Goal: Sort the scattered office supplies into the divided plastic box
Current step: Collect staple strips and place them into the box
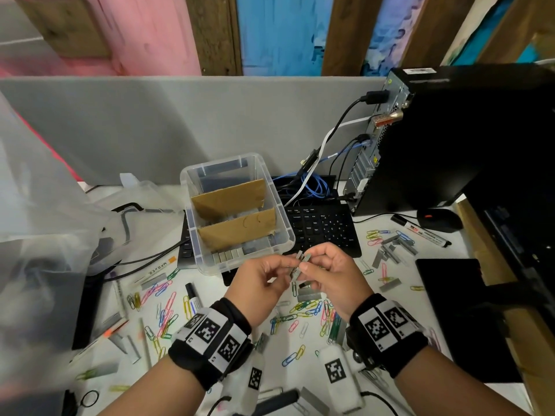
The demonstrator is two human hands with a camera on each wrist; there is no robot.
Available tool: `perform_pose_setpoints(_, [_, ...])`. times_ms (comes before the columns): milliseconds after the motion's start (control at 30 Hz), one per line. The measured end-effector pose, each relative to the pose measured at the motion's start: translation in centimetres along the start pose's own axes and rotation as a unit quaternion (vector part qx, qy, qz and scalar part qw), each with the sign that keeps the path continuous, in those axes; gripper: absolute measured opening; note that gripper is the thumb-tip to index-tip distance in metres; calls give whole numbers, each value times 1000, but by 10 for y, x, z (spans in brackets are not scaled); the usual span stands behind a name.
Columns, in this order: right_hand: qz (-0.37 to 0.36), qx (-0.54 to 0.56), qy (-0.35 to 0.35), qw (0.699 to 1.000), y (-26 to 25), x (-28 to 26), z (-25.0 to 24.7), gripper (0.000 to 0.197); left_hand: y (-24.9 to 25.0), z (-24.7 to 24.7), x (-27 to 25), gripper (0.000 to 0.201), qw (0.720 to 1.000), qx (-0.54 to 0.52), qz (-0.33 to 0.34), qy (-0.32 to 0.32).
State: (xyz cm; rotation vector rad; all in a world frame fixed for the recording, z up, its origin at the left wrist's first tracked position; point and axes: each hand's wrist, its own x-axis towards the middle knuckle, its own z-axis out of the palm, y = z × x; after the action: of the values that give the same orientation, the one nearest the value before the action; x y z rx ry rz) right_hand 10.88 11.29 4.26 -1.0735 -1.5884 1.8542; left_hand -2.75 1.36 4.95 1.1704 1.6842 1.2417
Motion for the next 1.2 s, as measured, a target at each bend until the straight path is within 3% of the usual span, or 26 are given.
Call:
perform_pose_setpoints(100, [-5,-7,-3,1000,-1,0,1,14,1,-2,0,27,999,-35,5,7])
perform_pose_setpoints(267, [-4,-2,-14,1000,-2,0,1,16,0,-4,1,30,997,-77,-20,24])
perform_pose_setpoints(1000, [-34,-11,-11,999,-12,1,-3,28,1,-10,-3,20,1000,11,2,12])
perform_pose_setpoints(1200, [-34,-7,-7,999,-13,2,1,31,3,-10,2,34,999,-28,-34,30])
